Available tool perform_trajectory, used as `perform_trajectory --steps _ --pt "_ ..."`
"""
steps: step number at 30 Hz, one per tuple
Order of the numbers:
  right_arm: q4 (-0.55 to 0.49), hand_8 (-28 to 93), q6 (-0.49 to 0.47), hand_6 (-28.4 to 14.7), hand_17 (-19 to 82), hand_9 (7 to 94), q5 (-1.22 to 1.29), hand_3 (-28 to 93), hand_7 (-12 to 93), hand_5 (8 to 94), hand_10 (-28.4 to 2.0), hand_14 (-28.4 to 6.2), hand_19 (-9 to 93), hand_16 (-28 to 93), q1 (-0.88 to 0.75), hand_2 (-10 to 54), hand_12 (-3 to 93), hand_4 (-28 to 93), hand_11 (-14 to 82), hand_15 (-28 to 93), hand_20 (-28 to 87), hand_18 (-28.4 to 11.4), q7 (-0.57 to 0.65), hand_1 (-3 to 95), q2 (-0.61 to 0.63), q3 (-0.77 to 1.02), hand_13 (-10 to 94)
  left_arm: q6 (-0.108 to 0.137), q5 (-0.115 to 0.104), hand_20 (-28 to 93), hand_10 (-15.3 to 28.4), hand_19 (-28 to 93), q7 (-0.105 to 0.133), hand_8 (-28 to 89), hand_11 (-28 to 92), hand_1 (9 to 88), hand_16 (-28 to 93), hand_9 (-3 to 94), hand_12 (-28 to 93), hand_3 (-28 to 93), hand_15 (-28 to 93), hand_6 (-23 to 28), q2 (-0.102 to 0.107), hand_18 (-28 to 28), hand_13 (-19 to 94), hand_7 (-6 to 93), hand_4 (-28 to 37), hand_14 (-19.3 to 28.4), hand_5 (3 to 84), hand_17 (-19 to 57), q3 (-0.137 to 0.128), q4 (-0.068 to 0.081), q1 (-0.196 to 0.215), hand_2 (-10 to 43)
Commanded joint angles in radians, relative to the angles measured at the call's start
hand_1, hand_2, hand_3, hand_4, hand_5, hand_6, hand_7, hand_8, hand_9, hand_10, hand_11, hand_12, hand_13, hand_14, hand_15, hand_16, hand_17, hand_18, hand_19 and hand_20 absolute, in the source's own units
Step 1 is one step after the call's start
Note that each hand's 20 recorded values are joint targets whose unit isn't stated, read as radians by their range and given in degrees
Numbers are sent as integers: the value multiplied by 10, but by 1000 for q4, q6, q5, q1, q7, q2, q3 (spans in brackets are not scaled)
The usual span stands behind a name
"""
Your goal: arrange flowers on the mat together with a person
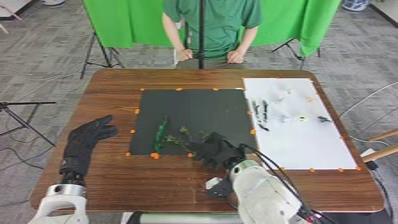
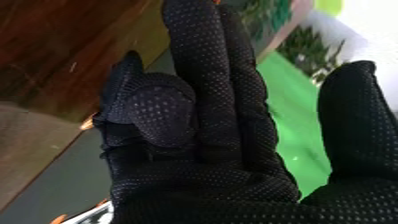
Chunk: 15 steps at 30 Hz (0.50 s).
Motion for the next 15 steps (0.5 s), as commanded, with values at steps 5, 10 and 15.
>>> perform_trajectory --steps 5,10,15 --pt "65 -95 -11 -39 286 918 -21 512 116 821 -163 -144 692 409 37 73 160 -115 128 640 517 -259 12 267 -26 -26 773 -4 6 178 153 117 -11 -60 207 266 -12 534 148 672 227 48 -10 125 460 114 -242 185 515 120 6 3 16 77" --pt "18 -94 11 -40 285 916 6 513 116 821 -162 -144 691 408 10 73 160 -114 128 640 517 -260 4 268 -26 18 772 -10 5 178 153 116 -8 -59 208 266 -12 534 149 672 227 47 -13 125 460 114 -242 185 515 119 7 7 11 77" --pt "-121 -91 78 -36 285 929 205 514 124 835 -160 -146 693 408 -53 73 170 -113 142 647 518 -261 -38 268 2 162 773 -15 2 178 154 116 -7 -59 207 266 -12 534 149 671 228 48 -14 125 460 114 -241 185 516 119 2 8 12 77"
